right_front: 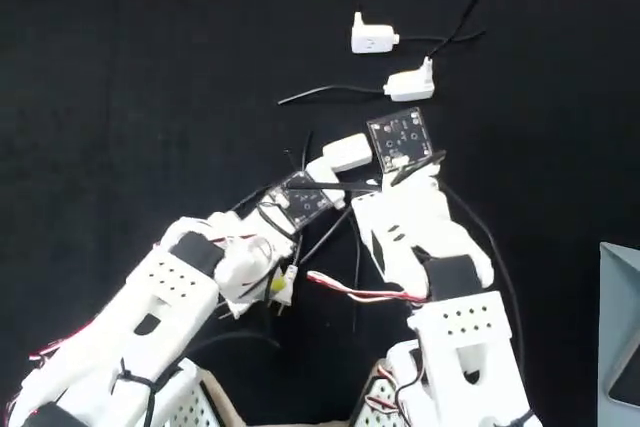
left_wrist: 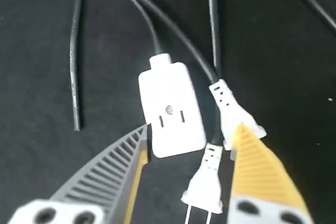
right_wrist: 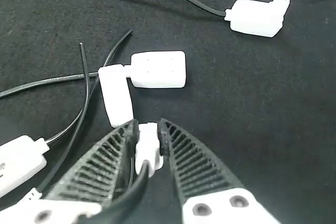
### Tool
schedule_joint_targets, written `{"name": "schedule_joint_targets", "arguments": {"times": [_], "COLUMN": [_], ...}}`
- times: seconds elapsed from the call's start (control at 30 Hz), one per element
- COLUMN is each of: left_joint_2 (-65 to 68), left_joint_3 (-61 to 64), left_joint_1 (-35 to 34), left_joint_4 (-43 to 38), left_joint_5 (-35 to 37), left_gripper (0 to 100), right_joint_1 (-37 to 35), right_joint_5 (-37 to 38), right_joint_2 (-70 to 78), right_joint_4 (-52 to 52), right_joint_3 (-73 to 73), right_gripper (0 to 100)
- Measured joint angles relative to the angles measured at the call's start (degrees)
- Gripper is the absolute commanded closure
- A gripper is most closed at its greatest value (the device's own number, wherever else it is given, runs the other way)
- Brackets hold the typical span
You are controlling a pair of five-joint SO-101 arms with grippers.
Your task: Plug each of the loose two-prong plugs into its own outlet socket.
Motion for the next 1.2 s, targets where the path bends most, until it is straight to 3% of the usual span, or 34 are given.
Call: {"name": "schedule_joint_targets", "arguments": {"times": [0.3,0.5,0.67,0.93,1.03,1.2], "left_joint_2": [2.73,14.59,24.53,23.91,21.63,17.67], "left_joint_3": [1.58,-4.40,-9.41,-10.20,-10.20,-10.20], "left_joint_1": [2.11,-2.64,-4.31,-4.04,-5.36,-9.76], "left_joint_4": [-2.90,-3.08,-3.43,-3.08,-3.08,-2.02], "left_joint_5": [0.00,0.18,0.18,0.26,0.35,4.75], "left_gripper": [74,75,82,86,82,66], "right_joint_1": [0.00,0.00,0.00,0.00,0.00,0.00], "right_joint_5": [0.00,0.00,0.00,0.00,0.00,0.00], "right_joint_2": [0.00,0.00,0.00,0.00,0.00,0.00], "right_joint_4": [0.00,0.00,0.00,0.00,0.00,0.00], "right_joint_3": [0.00,0.00,0.00,0.00,0.00,0.00], "right_gripper": [98.6,98.6,98.6,98.6,98.6,98.6]}}
